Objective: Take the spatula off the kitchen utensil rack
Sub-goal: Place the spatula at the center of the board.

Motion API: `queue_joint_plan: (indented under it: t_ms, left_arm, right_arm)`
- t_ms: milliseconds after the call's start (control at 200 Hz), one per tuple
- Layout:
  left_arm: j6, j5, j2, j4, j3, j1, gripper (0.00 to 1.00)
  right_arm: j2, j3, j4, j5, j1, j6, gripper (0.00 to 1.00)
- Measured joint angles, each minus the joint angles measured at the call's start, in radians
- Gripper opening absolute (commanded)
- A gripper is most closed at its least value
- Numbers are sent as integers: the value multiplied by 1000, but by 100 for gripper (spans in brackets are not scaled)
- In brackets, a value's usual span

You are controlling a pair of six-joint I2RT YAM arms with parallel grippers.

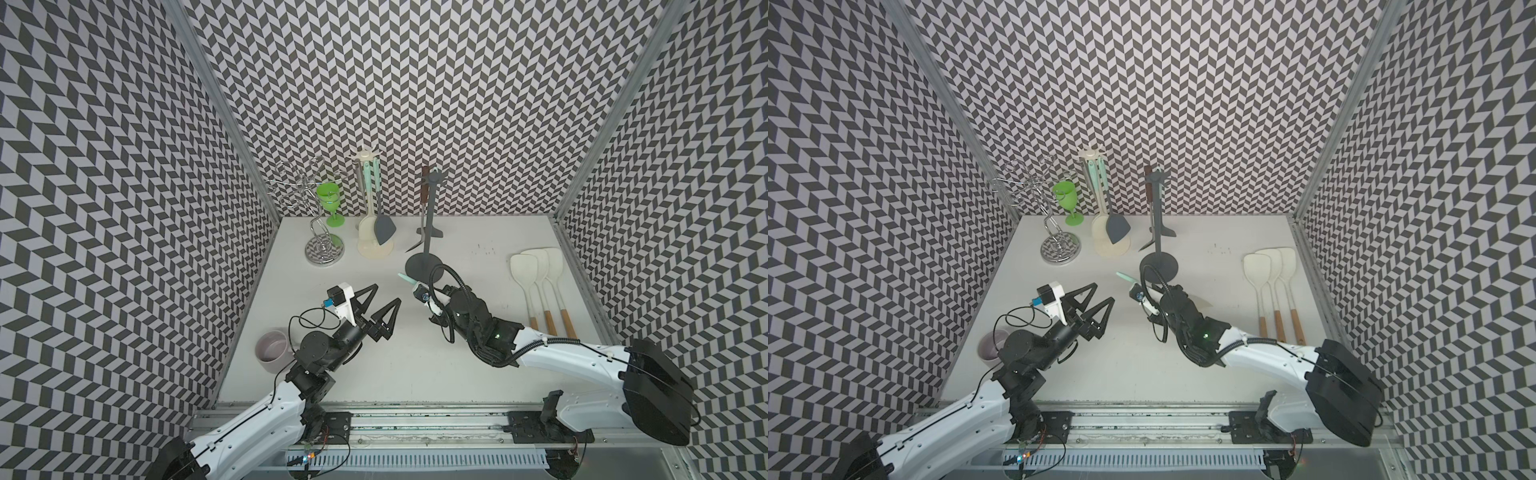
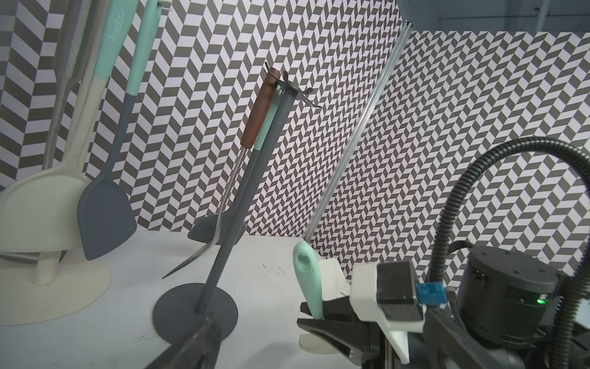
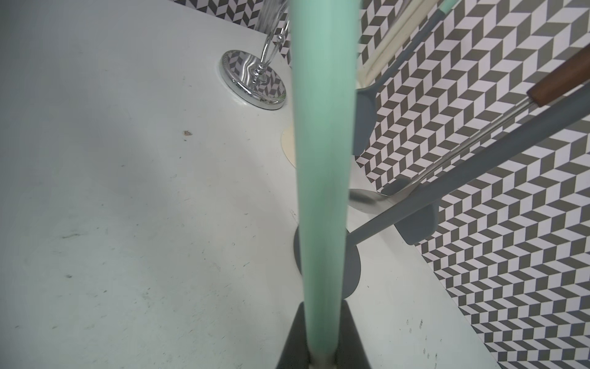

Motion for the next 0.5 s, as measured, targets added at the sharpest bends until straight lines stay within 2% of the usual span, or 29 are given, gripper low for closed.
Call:
queue_joint_plan:
  t_ms: [230,501]
  left_arm:
    - [-36,58,61,10,-1,47,97]
    - [-104,179,159,86,-5,136,78]
  right_arm:
    - [-2,-55,50,3,59,-63,0]
    - [-16,-73,84,5,101,-91,0]
